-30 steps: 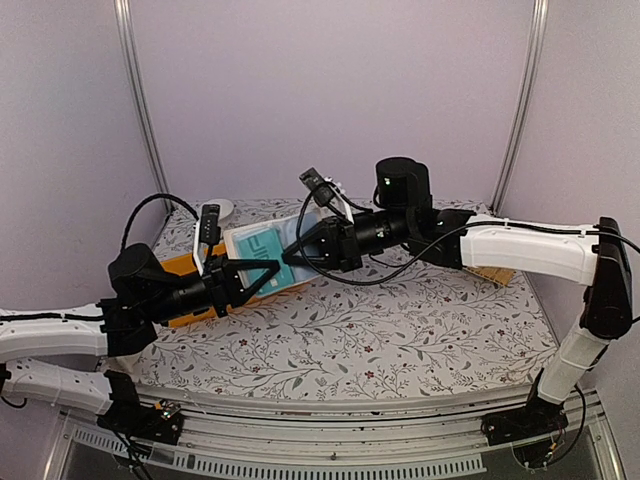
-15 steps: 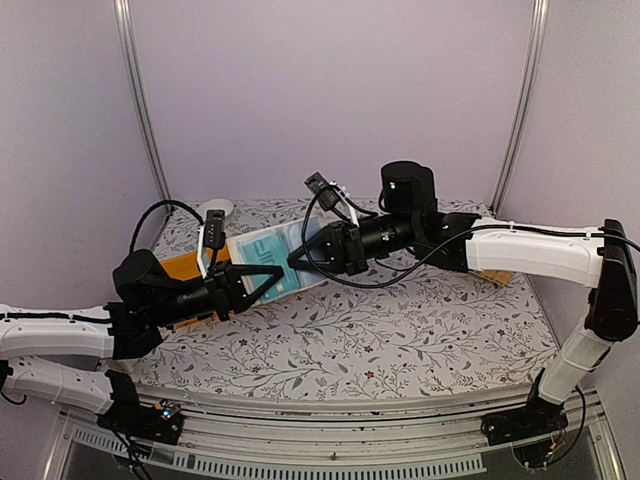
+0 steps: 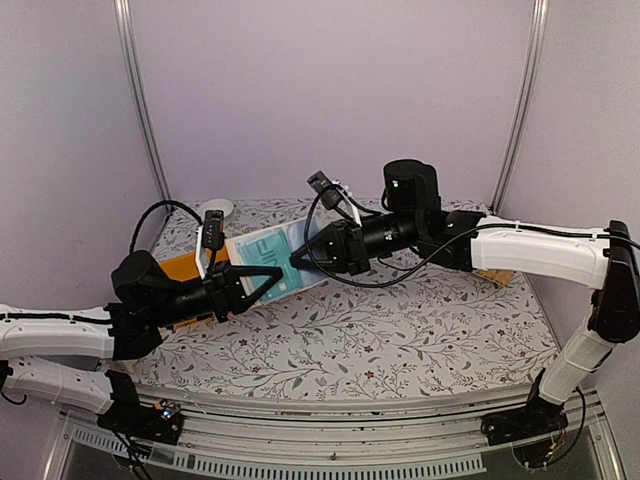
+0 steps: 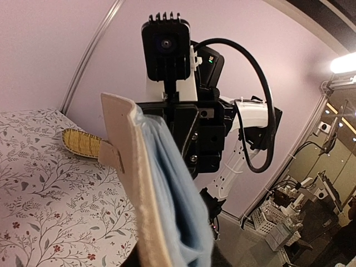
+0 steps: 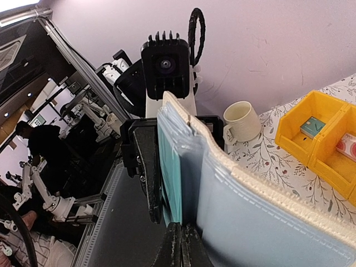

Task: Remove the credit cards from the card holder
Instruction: Remove the credit card from the card slot.

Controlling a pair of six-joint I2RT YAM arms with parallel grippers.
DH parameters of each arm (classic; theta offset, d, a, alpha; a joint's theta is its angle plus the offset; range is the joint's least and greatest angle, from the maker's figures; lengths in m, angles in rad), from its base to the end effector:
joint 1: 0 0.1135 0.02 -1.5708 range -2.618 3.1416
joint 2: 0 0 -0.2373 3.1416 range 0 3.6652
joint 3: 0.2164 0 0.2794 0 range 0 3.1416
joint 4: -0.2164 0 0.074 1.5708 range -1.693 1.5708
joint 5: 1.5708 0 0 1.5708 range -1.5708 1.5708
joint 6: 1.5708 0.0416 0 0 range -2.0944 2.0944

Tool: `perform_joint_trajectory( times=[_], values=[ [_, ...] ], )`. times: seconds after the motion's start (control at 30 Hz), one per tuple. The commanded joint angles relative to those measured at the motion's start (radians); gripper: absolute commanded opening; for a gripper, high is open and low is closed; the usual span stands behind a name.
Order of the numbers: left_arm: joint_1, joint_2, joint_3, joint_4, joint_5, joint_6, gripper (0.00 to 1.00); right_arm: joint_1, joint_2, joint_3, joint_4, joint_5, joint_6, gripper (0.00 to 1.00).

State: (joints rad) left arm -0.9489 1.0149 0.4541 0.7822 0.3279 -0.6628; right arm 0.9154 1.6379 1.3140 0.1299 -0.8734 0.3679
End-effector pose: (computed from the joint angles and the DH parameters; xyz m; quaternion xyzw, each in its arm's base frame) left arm 0.1455 -0.2259 0.2456 0.2140 0.5918 -0.6264 0.4600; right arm 0.2261 0.3465 0.3009 -0.4479 0.6011 0.6062 0.2657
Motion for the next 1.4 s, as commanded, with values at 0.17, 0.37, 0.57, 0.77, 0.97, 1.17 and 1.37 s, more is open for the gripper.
perform_joint_trajectory(
  times=[0.17, 0.37, 0.57, 0.77, 0.97, 1.17, 1.37],
  values=[
    [-0.019, -0.002, -0.006, 0.061, 0.054, 0.007, 0.2, -0.016, -0.036, 0.006, -0.053, 0.051, -0.052, 0.01],
    [-0.019, 0.007, -0.003, 0.073, 0.056, 0.008, 0.2, -0.023, -0.057, 0.007, -0.077, 0.066, -0.067, 0.01],
    [-0.019, 0.019, -0.002, 0.086, 0.066, 0.006, 0.18, -0.025, -0.081, -0.017, -0.07, 0.081, -0.065, 0.02],
    [-0.019, 0.029, 0.003, 0.092, 0.066, 0.003, 0.15, -0.026, -0.089, -0.031, -0.059, 0.078, -0.062, 0.01],
    [-0.019, 0.029, 0.001, 0.092, 0.066, 0.003, 0.12, -0.039, -0.097, -0.043, -0.108, 0.093, -0.089, 0.02],
    [-0.019, 0.028, -0.001, 0.092, 0.065, 0.0, 0.11, -0.039, -0.101, -0.043, -0.119, 0.08, -0.103, 0.02],
    [-0.02, 0.033, 0.002, 0.087, 0.065, 0.002, 0.0, -0.038, -0.075, -0.043, -0.042, -0.007, -0.084, 0.02]
  ],
)
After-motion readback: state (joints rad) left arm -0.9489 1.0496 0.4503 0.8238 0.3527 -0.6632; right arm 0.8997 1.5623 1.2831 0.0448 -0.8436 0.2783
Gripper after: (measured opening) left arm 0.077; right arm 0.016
